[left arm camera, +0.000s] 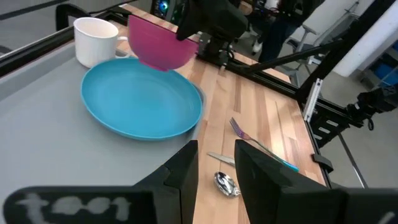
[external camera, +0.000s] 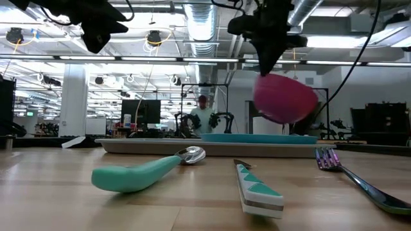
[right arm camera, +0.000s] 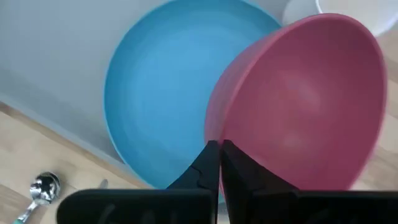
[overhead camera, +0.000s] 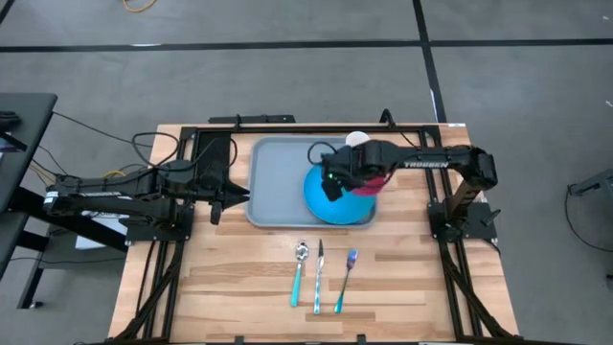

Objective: Set up tray
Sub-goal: Put the pink bowl on top of the blue plate

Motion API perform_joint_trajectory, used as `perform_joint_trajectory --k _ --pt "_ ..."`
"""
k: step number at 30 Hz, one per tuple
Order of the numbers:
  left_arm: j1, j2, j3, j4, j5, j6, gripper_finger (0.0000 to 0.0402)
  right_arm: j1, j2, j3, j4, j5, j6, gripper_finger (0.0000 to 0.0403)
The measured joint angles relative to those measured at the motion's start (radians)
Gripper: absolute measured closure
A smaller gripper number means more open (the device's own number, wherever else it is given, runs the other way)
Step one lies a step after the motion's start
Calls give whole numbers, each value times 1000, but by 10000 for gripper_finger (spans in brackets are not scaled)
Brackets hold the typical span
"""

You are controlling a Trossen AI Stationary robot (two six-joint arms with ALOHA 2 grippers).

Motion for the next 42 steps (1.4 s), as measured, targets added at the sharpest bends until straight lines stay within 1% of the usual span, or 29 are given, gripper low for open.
perform_joint_trajectory --k 3,8,13,16,21,26,32,38,42 --pt "0 0 0 1 -8 -17 310 -25 0 0 7 -20 -47 403" --pt "0 0 0 1 -39 -36 310 -22 11 0 43 -52 -125 403" --pt "0 0 0 9 -67 -62 310 -8 94 11 44 -97 -216 403" --pt "0 0 -1 28 -79 -79 310 -2 152 36 16 -81 -252 403" --pt "0 0 -1 56 -87 -86 310 9 212 103 25 -74 -303 403" --pt "0 0 -1 55 -111 -99 310 11 260 138 16 -75 -311 403" --pt "1 0 -1 54 -112 -112 310 10 264 140 32 -75 -311 402" --pt "1 0 -1 53 -112 -114 310 10 261 140 34 -77 -311 382" --pt "0 0 -1 53 -112 -114 310 10 261 140 30 -103 -311 367"
